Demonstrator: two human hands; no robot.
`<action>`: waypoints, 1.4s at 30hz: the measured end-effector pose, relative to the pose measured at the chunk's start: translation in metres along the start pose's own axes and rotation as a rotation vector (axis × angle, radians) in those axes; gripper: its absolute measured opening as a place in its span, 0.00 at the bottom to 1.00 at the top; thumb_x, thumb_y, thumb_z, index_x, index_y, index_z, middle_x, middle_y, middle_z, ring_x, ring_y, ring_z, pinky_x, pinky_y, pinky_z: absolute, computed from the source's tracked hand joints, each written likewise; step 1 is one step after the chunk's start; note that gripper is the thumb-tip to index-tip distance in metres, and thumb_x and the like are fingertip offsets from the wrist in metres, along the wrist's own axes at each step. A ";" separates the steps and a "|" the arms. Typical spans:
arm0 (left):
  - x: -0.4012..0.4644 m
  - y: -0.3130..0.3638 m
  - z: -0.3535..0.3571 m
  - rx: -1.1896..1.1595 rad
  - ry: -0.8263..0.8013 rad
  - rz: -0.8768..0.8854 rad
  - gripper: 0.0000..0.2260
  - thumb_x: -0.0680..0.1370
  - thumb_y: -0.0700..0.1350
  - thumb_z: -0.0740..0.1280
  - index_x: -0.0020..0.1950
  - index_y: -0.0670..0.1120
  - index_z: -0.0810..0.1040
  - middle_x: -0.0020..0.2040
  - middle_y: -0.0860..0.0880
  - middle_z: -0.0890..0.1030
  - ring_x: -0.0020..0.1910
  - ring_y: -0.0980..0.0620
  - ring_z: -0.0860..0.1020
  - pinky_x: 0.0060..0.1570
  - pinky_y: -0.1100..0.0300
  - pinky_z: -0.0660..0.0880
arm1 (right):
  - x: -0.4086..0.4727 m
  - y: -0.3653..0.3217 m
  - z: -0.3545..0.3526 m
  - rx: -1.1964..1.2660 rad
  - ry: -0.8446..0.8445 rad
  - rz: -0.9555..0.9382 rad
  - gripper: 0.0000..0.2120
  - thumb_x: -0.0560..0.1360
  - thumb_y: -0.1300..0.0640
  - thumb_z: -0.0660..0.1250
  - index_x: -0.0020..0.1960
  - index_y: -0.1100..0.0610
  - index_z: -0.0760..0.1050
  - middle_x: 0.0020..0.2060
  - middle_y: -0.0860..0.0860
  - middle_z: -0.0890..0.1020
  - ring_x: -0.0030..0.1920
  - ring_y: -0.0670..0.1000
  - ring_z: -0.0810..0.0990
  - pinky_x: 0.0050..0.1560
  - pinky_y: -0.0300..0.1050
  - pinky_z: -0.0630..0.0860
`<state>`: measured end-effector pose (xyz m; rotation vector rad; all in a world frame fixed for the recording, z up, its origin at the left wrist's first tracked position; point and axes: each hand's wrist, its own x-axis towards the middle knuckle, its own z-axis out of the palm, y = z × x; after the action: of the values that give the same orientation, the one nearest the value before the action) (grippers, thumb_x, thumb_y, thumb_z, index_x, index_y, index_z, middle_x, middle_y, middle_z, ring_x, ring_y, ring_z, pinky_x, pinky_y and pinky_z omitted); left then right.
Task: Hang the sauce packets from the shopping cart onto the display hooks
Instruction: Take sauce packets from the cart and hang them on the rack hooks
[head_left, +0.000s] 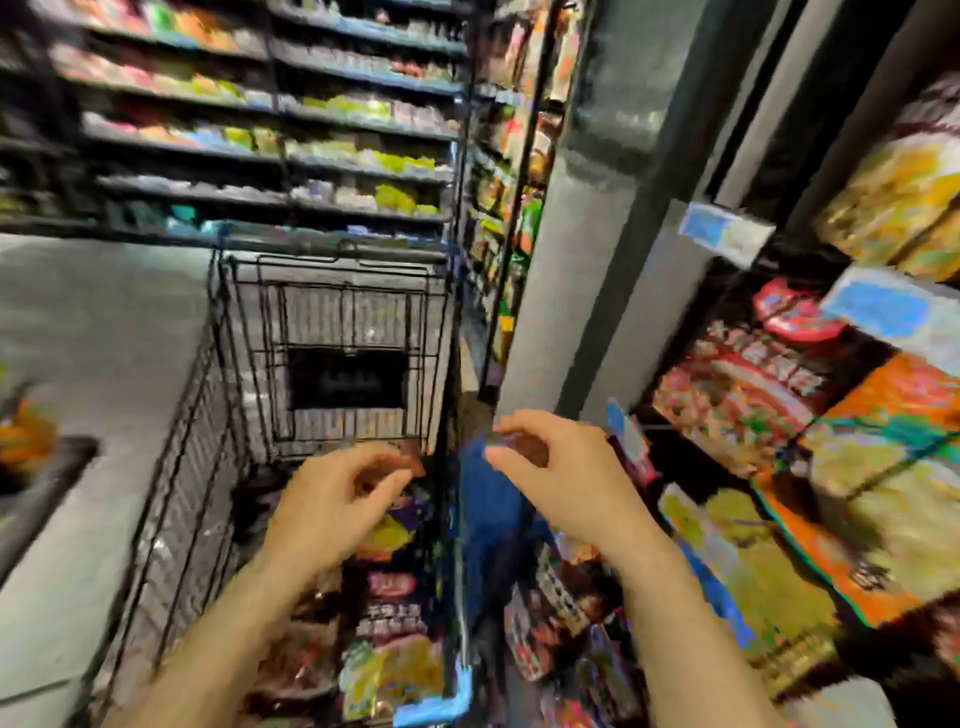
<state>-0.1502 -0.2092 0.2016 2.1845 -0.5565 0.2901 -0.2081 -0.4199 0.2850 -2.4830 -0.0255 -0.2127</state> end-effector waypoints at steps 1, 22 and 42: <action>-0.020 -0.018 -0.004 0.039 0.007 -0.075 0.19 0.67 0.65 0.59 0.46 0.55 0.81 0.42 0.59 0.81 0.44 0.65 0.77 0.43 0.72 0.70 | 0.003 0.003 0.022 0.039 -0.098 0.029 0.11 0.74 0.46 0.67 0.54 0.47 0.77 0.43 0.42 0.80 0.46 0.45 0.79 0.49 0.41 0.75; -0.157 -0.212 -0.003 0.738 -0.371 -0.633 0.34 0.76 0.68 0.41 0.67 0.52 0.74 0.68 0.47 0.73 0.70 0.44 0.65 0.69 0.37 0.49 | -0.030 0.089 0.265 -0.337 -0.295 -0.043 0.20 0.75 0.51 0.59 0.60 0.62 0.76 0.57 0.56 0.79 0.53 0.55 0.80 0.49 0.47 0.78; -0.029 -0.310 -0.043 0.757 -0.228 -0.204 0.26 0.76 0.57 0.56 0.72 0.50 0.67 0.74 0.42 0.62 0.74 0.43 0.56 0.72 0.41 0.44 | 0.068 0.058 0.363 -0.305 -0.399 0.343 0.31 0.77 0.44 0.61 0.75 0.50 0.55 0.75 0.51 0.59 0.73 0.53 0.58 0.70 0.51 0.59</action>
<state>-0.0254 0.0029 0.0054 3.0105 -0.3694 0.1517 -0.0842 -0.2490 -0.0232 -2.7396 0.2831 0.4551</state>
